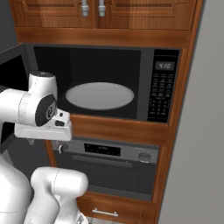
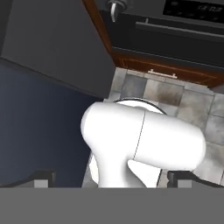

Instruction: Place the sponge inside the microwave to prepare for sanitizing.

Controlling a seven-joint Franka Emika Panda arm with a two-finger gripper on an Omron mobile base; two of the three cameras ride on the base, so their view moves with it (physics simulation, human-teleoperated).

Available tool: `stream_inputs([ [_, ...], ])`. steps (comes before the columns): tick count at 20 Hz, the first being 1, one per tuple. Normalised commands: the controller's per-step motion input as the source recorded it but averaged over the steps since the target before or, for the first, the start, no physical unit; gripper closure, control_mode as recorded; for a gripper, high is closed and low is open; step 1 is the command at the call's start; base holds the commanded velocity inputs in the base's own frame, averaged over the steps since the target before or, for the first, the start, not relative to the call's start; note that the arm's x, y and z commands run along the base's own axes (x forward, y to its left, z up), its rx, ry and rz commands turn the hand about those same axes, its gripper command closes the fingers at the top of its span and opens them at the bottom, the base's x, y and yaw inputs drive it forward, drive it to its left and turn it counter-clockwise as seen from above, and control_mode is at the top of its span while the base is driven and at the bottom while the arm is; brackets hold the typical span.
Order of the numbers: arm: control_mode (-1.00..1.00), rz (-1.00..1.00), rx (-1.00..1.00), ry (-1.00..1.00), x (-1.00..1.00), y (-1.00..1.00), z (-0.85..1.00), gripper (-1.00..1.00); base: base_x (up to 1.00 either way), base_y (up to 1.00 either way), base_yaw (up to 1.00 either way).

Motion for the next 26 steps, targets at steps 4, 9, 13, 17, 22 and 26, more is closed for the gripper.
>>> stream_inputs([
  [4,-1.00,-0.19,-0.27,0.01,0.00,-0.49,-0.08,-1.00,0.00,0.00,0.00],
  [9,-1.00,-0.12,-0.09,0.00,-0.05,-0.11,-0.14,-1.00,0.00,0.00,0.00],
  [13,-1.00,-0.02,0.02,0.00,0.00,-0.01,0.00,-1.00,0.00,0.00,0.00],
  [17,-1.00,0.00,0.00,0.00,0.00,0.00,0.00,-1.00,0.00,0.00,0.00],
  [22,1.00,0.00,0.00,0.00,-0.07,-0.02,-0.01,-1.00,-0.06,-0.04,0.00],
  [26,1.00,0.00,0.00,0.00,0.00,0.00,0.00,-1.00,-0.32,-0.29,-0.10],
])
